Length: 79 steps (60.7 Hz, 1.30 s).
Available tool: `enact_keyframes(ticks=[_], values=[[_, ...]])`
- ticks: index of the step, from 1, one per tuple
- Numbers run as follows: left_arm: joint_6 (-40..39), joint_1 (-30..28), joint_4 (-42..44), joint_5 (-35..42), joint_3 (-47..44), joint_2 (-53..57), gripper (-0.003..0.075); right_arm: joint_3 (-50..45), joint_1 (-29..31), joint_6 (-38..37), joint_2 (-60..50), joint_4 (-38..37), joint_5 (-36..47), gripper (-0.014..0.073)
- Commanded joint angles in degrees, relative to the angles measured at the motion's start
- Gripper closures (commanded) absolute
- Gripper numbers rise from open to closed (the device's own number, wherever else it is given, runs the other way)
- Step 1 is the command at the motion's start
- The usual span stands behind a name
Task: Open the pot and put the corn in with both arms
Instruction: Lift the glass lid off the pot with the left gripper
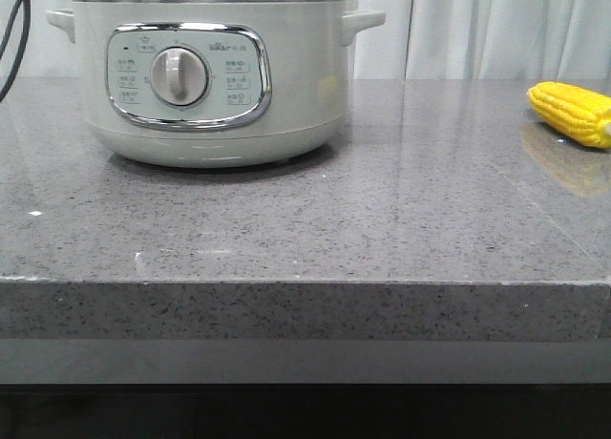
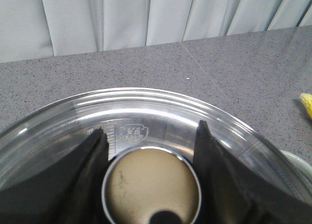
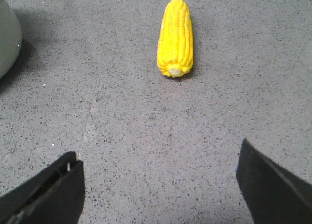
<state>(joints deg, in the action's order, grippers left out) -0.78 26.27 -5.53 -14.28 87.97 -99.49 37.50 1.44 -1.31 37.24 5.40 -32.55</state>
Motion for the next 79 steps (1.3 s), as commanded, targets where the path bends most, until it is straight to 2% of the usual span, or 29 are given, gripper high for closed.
enact_keyframes(ticks=[1, 19, 38, 58, 68, 79], values=[[-0.08, 0.18, -0.59, 2.2, 1.73, 2.53, 0.0524, 1.88, 0.38, 0.24, 0.27, -0.31, 3.32, -0.005], [-0.08, 0.18, -0.59, 3.23, 2.79, 6.05, 0.0525, 1.88, 0.38, 0.24, 0.27, -0.31, 3.35, -0.005], [-0.08, 0.18, -0.59, 0.92, 6.3, 12.37, 0.0525, 1.88, 0.38, 0.24, 0.27, -0.31, 3.4, -0.005], [-0.08, 0.03, 3.68, -9.31, 6.02, 23.87, 0.0525, 1.88, 0.38, 0.24, 0.27, -0.31, 3.46, -0.005], [-0.08, 0.03, 5.06, -10.74, -0.24, 31.93, 0.0525, 1.88, 0.38, 0.24, 0.27, -0.31, 4.3, -0.005], [-0.08, 0.03, 5.06, -10.86, -11.57, 42.13, 0.0525, 1.88, 0.38, 0.24, 0.27, -0.31, 4.78, -0.005]])
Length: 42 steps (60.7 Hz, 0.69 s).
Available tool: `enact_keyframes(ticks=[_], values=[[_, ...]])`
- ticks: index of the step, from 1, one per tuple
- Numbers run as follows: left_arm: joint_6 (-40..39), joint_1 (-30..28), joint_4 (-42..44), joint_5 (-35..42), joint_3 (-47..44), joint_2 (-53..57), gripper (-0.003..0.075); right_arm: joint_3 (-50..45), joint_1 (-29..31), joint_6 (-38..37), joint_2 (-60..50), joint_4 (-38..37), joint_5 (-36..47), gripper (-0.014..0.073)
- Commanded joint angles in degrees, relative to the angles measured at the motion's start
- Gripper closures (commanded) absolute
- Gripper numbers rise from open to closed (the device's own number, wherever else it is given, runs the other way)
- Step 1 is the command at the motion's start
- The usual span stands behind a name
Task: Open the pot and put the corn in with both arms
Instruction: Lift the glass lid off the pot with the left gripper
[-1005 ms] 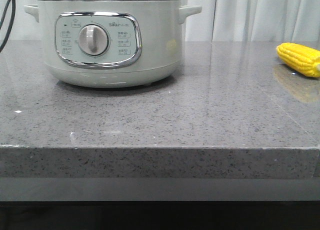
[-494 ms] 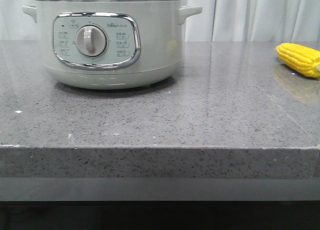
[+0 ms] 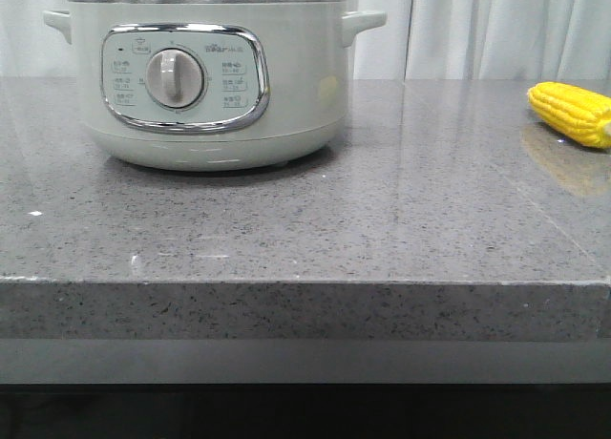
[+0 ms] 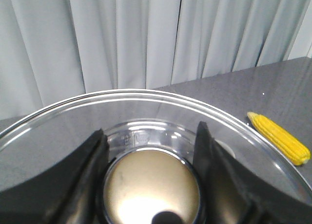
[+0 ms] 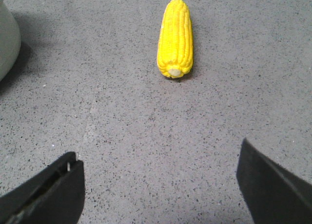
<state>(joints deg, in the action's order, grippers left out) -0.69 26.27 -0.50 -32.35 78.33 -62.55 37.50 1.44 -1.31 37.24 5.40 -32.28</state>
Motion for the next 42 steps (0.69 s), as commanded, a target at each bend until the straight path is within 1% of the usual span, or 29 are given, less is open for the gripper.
enact_keyframes(ticks=[1, 9, 22, 32, 42], values=[[-0.17, 0.03, -0.08, 7.21, -2.8, 6.03, 0.0525, 1.88, 0.38, 0.24, 0.27, -0.31, 4.51, -0.005], [-0.17, 0.03, -0.22, 5.91, -11.39, 14.17, 0.0525, 1.88, 0.38, 0.24, 0.27, -0.31, 4.51, -0.005], [-0.17, 0.03, -0.65, 4.32, -22.25, 25.93, 0.0525, 1.88, 0.38, 0.24, 0.27, -0.31, 4.46, -0.005], [-0.17, 0.03, -0.65, 4.32, -26.31, 31.42, 0.0525, 3.33, 0.38, 0.24, 1.7, -0.31, 3.99, -0.005], [-0.17, 0.03, -1.3, 4.18, -27.03, 32.49, 0.0525, 10.54, 1.23, 0.19, 9.11, -0.31, -0.7, -0.005]])
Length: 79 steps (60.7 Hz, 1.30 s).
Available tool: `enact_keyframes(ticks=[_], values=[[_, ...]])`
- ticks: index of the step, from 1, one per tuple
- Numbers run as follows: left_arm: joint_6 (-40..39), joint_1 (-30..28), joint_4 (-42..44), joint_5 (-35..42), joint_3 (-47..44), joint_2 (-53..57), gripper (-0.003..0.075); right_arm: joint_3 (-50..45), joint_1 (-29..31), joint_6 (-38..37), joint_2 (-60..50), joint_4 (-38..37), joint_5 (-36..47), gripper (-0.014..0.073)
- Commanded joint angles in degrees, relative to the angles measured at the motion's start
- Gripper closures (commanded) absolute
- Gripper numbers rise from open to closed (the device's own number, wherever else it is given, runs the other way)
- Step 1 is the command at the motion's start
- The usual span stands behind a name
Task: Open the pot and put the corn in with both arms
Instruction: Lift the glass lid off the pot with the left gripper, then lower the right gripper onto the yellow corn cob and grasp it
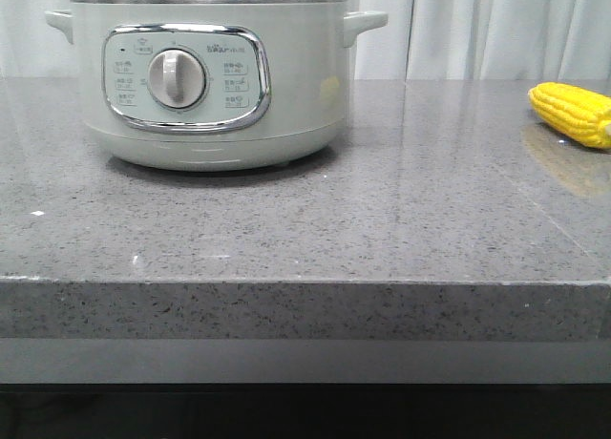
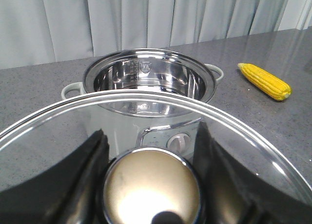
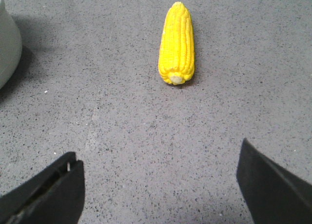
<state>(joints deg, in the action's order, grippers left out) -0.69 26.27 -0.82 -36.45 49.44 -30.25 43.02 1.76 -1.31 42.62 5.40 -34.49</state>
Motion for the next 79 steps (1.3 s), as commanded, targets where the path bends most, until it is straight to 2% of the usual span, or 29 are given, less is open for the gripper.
enact_keyframes(ticks=[1, 20, 39, 58, 79], values=[[-0.17, 0.03, -0.99, 8.24, 1.87, 0.19, 0.0525, 6.24, 1.04, 0.19, 4.52, -0.31, 1.02, -0.005], [-0.17, 0.03, -1.44, 8.24, 1.87, 0.19, 0.0525, 23.99, 2.9, 0.19, 22.66, -0.41, -9.05, -0.005], [-0.17, 0.03, -1.44, 8.24, 1.87, 0.19, 0.0525, 38.99, 2.85, 0.23, 39.26, -0.41, -12.93, -0.005], [-0.17, 0.03, -1.44, 8.24, 1.87, 0.19, 0.0534, 49.64, 2.85, 2.37, 52.52, -0.41, -15.67, -0.005], [-0.17, 0.03, -1.44, 8.45, 1.87, 0.19, 0.0534, 54.16, 2.85, 2.38, 62.04, -0.41, -15.79, -0.005]])
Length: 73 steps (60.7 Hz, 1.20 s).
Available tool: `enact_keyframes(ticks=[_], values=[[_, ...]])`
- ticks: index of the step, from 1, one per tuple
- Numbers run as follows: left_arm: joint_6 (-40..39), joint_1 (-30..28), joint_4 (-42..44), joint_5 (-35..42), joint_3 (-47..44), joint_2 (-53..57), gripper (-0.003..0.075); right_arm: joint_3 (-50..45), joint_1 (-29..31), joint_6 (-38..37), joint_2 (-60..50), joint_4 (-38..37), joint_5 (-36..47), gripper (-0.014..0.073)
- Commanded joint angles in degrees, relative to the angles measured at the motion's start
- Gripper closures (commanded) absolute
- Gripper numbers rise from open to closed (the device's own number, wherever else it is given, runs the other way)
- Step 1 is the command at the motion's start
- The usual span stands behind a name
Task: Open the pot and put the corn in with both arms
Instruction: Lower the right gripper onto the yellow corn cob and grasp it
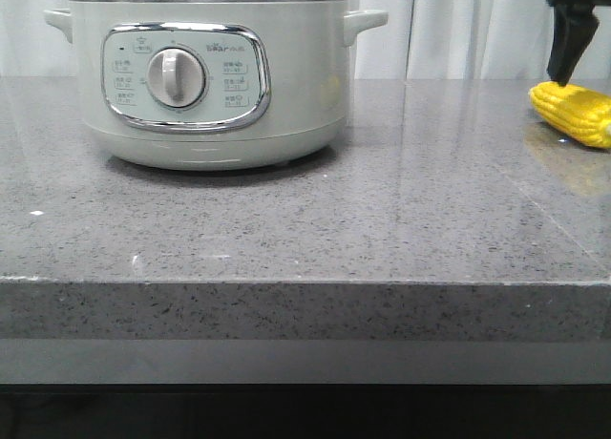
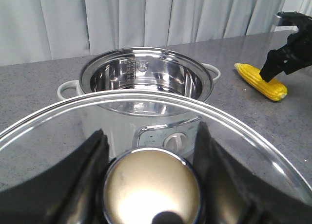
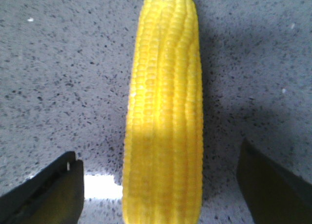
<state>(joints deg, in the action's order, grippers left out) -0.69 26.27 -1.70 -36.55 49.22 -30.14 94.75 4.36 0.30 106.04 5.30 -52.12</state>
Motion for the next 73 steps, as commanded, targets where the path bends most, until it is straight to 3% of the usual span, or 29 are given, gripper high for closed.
enact_keyframes(ticks=[1, 16, 33, 50, 73], values=[[-0.17, 0.03, -0.56, 8.55, 2.08, 0.08, 0.0534, 2.5, 0.26, 0.77, -0.96, -0.31, 1.84, -0.005], [-0.17, 0.03, -0.56, 8.55, 2.08, 0.08, 0.0534, 2.78, 0.26, 1.05, 2.1, -0.31, 1.26, -0.0026], [-0.17, 0.03, -0.56, 8.55, 2.08, 0.08, 0.0534, 3.84, 0.26, 1.86, 2.68, -0.31, 0.09, 0.0253], [-0.17, 0.03, -0.56, 8.55, 2.08, 0.08, 0.0534, 8.41, 0.14, 1.86, 1.44, -0.31, -4.53, 0.0255], [-0.17, 0.03, -0.56, 8.55, 2.08, 0.08, 0.0534, 8.55, -2.26, 3.29, -10.4, 0.96, -6.19, 0.0255]])
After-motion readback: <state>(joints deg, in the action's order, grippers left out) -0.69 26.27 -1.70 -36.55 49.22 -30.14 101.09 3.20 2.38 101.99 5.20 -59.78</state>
